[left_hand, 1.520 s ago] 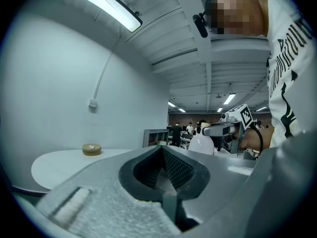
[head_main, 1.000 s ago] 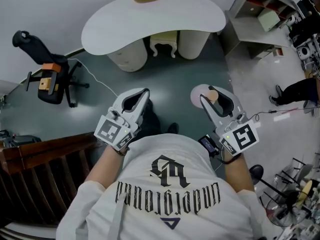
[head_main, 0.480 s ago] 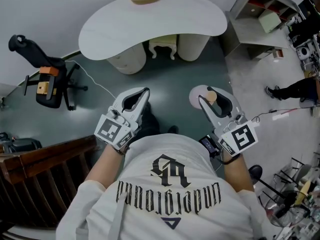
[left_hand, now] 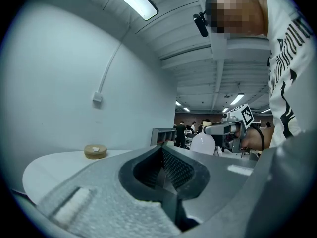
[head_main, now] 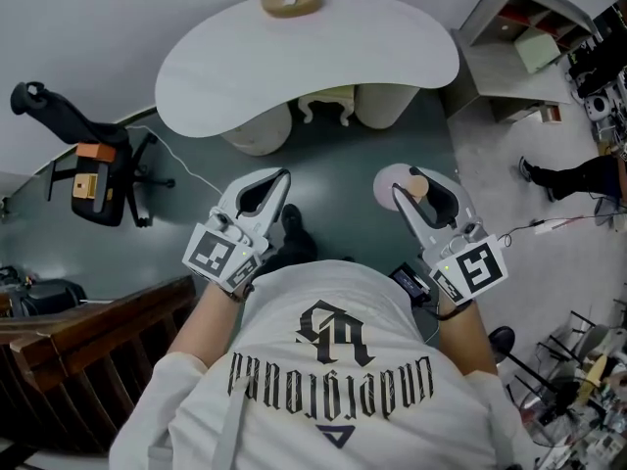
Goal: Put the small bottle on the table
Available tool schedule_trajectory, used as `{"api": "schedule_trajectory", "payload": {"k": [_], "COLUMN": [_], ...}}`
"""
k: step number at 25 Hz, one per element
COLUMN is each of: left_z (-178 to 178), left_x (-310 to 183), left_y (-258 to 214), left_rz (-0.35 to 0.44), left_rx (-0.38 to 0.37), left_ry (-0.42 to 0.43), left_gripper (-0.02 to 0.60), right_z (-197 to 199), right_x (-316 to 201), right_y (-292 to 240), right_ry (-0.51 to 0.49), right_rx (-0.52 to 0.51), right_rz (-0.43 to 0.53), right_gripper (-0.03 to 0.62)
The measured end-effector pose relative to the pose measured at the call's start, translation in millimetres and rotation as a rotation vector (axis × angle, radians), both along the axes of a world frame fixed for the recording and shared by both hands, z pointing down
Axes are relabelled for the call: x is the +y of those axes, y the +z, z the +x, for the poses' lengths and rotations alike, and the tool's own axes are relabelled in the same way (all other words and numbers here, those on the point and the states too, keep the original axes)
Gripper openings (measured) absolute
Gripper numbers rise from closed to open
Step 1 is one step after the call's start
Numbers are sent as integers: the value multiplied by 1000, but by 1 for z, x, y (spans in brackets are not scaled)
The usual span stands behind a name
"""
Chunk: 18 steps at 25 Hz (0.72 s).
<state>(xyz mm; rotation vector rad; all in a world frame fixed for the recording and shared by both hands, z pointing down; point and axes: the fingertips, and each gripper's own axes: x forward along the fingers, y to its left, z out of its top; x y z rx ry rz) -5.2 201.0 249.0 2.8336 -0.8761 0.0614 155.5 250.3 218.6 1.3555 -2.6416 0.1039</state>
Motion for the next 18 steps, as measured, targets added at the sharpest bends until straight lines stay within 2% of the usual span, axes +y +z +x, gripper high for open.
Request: {"api": "schedule_trajectory", "payload": {"k": [9, 18], "left_z": [-39, -94], "left_x": [-95, -167], "left_y": [1, -2], "left_rz": [-16, 12], "left_rx": [0, 5], "left_ry": [50, 75], "left_gripper": [6, 6], "right_z": [-45, -96], "right_x": [-93, -165], "right_y": [-3, 3], "right_ry": [37, 74], "right_rx": [3, 27], "right_rz": [-8, -14], "right_gripper": [138, 138]}}
